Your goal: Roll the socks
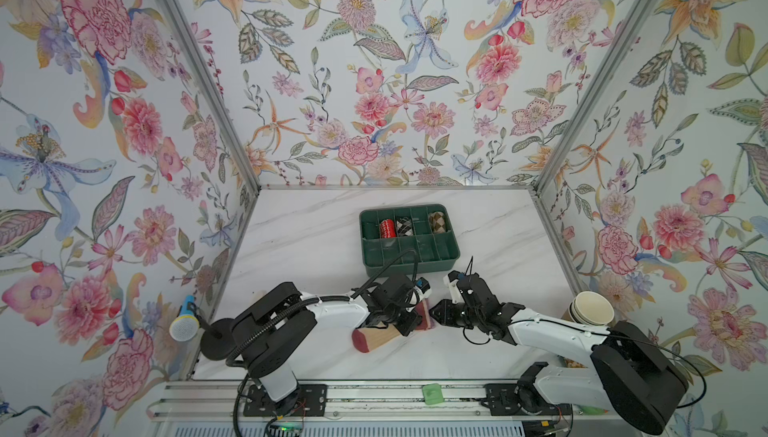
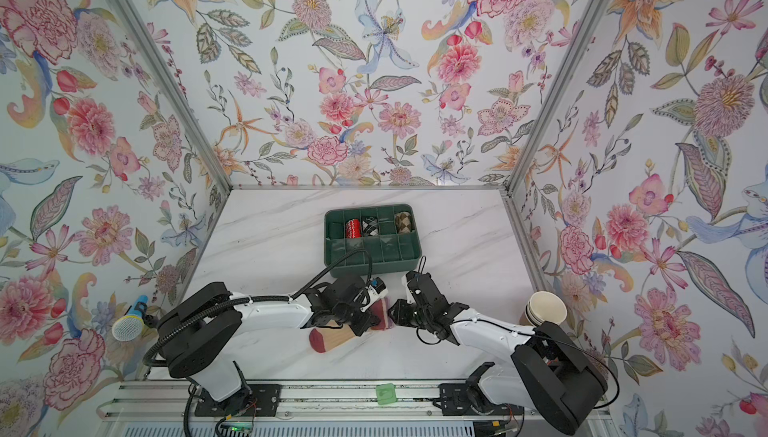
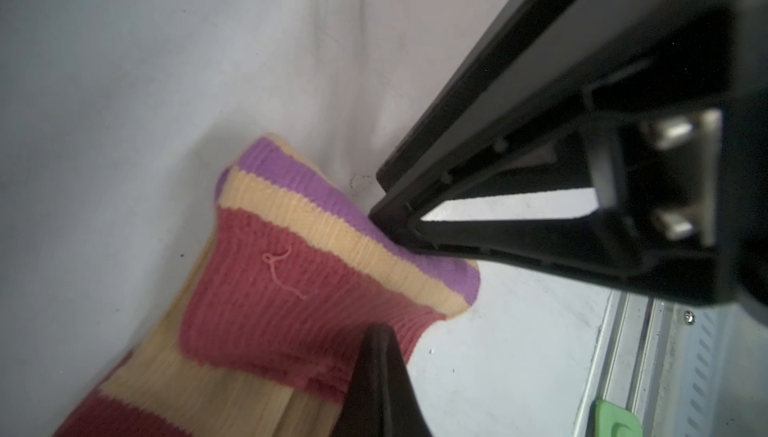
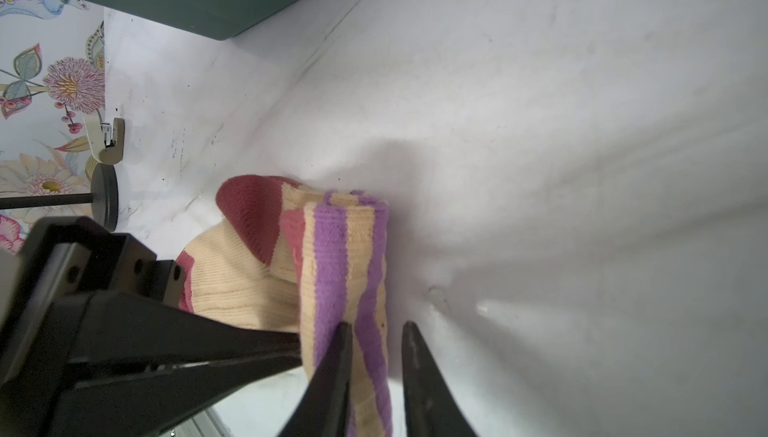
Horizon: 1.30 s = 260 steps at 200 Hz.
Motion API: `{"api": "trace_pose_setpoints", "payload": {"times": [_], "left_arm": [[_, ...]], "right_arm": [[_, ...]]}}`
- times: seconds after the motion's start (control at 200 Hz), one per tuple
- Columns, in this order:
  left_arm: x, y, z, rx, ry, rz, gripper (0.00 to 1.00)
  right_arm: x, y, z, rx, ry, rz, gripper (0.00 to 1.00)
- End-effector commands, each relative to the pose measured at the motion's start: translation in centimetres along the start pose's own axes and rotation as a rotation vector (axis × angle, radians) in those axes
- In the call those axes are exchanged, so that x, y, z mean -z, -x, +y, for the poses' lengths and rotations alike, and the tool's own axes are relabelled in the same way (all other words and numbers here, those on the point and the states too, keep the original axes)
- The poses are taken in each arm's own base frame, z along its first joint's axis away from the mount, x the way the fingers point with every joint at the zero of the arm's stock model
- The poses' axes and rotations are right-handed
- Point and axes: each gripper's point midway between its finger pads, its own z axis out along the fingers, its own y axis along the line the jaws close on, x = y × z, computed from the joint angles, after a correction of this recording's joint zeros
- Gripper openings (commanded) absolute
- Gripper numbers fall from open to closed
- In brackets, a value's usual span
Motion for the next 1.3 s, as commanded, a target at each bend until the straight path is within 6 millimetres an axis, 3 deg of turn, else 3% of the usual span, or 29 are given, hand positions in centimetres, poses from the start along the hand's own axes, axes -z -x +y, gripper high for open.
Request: {"api": "trace_pose_setpoints", "payload": {"times": [0.0,0.175,0.686,1.296], "left_arm": [[1.4,0.0,1.0,0.007,0.046,-0.002,0.0],[2.8,0.6,2.1,0.013,0.08,-0.032,0.0],[1.1,-0.7,2.1,0.05,0.027,-0.008,0.0],[-0.1,-2.2,2.8,0.083,0.033,0.031,0.0]], "right_arm": [[0.0,0.4,0.7,0.005,0.026,-0.011,0.24],[-0.1,0.4,0.8,0.006,0.028,-0.009,0.24],[-0.3,0.9,1.6,0.018,0.049,-0.012,0.24],[-1.2,0.9,4.1,0.036,0.173,0.004,0.24]]}}
